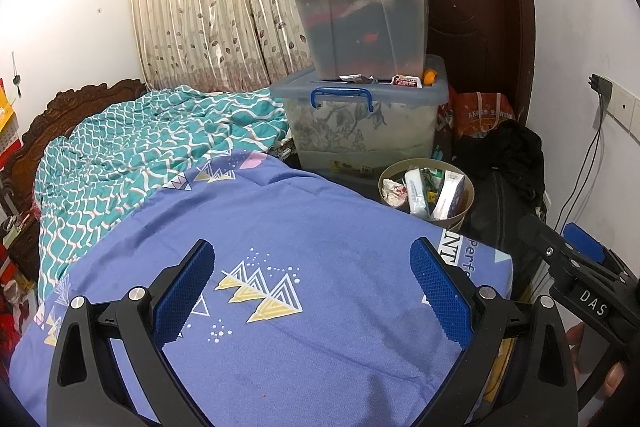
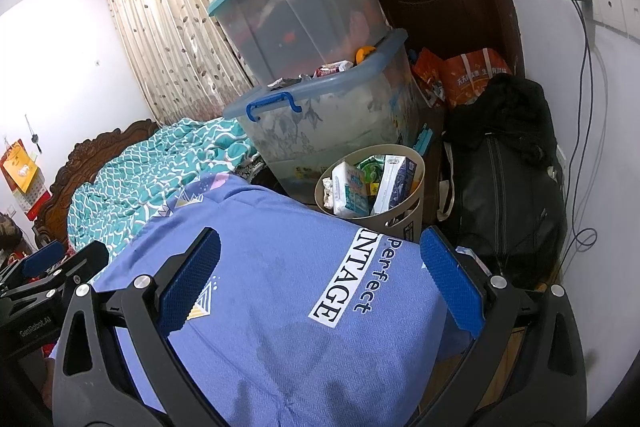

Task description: Collect trash

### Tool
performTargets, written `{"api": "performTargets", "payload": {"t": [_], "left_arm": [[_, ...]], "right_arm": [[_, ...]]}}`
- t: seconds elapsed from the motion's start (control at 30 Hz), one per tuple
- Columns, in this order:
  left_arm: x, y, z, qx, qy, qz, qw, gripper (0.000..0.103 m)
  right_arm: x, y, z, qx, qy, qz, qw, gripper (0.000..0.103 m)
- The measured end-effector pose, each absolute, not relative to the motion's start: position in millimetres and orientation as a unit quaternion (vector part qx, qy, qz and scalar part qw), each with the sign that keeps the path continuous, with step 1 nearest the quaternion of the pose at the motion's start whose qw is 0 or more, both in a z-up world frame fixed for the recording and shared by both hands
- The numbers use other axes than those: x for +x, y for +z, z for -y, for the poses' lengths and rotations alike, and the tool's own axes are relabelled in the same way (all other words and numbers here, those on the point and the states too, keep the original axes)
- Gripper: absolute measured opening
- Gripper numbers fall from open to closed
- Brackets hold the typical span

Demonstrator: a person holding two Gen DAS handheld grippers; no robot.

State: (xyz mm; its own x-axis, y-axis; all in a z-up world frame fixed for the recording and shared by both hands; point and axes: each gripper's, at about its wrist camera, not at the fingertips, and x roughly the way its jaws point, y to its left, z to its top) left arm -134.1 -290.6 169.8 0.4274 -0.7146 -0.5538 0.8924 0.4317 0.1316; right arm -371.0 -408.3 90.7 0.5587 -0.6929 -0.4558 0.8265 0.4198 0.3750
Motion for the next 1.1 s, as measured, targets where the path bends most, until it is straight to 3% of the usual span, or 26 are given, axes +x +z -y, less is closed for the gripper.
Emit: {"api": "performTargets", "payload": {"t": [1.1], "left_arm": [[-129.2,165.7,297.2,0.210,-0.502,-0.226,0.808,0.094]], "right_arm": [[-370.5,88.2,409.1,0.289,-0.455,-0.117,0.834,0.099]]}}
